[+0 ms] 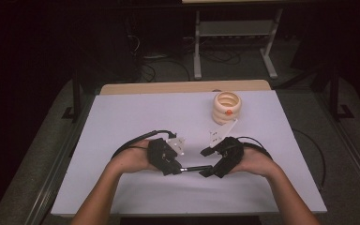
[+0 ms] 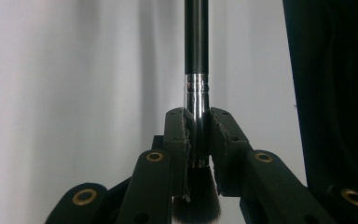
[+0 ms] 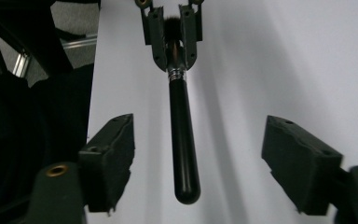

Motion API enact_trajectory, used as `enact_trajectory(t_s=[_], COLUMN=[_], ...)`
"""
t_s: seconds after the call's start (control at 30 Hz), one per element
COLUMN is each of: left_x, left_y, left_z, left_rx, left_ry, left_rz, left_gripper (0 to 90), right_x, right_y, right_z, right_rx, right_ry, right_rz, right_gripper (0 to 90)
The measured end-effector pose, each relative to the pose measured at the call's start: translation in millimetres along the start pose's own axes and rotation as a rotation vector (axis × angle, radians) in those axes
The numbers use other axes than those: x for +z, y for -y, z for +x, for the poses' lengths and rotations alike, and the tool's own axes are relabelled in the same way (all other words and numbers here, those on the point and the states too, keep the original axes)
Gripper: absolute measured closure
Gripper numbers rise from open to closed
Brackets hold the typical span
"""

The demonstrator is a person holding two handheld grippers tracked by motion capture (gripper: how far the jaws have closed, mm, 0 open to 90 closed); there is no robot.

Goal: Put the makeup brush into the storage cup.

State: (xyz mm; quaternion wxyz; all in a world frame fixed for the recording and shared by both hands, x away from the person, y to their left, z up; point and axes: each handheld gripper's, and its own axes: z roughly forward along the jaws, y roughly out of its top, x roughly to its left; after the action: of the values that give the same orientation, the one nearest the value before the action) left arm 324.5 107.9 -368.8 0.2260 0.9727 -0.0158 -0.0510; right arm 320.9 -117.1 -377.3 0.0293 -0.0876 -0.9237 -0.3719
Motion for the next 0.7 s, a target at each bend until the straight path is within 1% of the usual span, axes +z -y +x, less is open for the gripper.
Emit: enact_trajectory(t_s=[0.1, 0.13, 0.17, 0.2, 0.23, 0.3, 0.4, 0.43, 0.47, 0.5, 0.53, 0.57, 0.7], left_x=[0.6, 0.8, 0.8, 0.9, 1.1, 1.4, 2.5, 2.5, 2.8, 3.0, 3.0, 3.0, 3.1], left_y=[-0.6, -0.9, -1.3, -1.5, -1.9, -2.4, -3.2, -3.2, -3.4, -3.5, -3.7, -3.9, -4.3], left_z=[-1.1, -1.7, -2.2, -2.4, -2.5, -2.7, -3.2, -3.2, -3.4, -3.6, -3.5, -3.7, -4.4], left_rx=[-0.002, -0.005, -0.005, -0.005, -0.003, 0.002, 0.007, 0.007, 0.003, 0.001, 0.007, 0.008, 0.008], left_ry=[-0.002, -0.003, -0.002, -0.003, -0.002, -0.001, 0.001, 0.001, 0.002, 0.003, 0.003, 0.004, 0.010], left_rz=[0.001, -0.002, -0.001, -0.001, 0.001, 0.004, 0.010, 0.010, 0.011, 0.012, 0.012, 0.014, 0.017], left_gripper=[77.5, 77.5, 77.4, 77.4, 77.4, 77.5, 77.5, 77.5, 77.5, 77.4, 77.4, 77.5, 77.5], right_x=[4.8, 5.9, 9.8, 9.8, 12.3, 13.3, 17.1, 17.1, 17.9, 18.6, 19.5, 21.6, 23.9], right_y=[-0.8, -1.2, -1.2, -1.2, -1.5, -1.7, -2.3, -2.3, -2.2, -2.2, -1.9, -1.5, -1.5], right_z=[1.0, 1.8, 2.0, 2.0, 2.7, 2.7, 3.9, 3.9, 3.8, 4.3, 4.4, 4.6, 5.8], right_rx=[-0.009, -0.012, -0.038, -0.038, -0.039, -0.042, -0.048, -0.048, -0.049, -0.053, -0.053, -0.054, -0.054], right_ry=[-0.009, -0.008, -0.012, -0.012, -0.019, -0.022, -0.022, -0.022, -0.027, -0.022, -0.025, -0.028, -0.031], right_rz=[0.015, 0.029, 0.039, 0.039, 0.052, 0.054, 0.068, 0.068, 0.074, 0.080, 0.084, 0.101, 0.120], right_gripper=[32.9, 35.8, 40.1, 40.1, 43.0, 44.1, 49.2, 49.2, 50.5, 51.9, 53.1, 55.1, 58.4])
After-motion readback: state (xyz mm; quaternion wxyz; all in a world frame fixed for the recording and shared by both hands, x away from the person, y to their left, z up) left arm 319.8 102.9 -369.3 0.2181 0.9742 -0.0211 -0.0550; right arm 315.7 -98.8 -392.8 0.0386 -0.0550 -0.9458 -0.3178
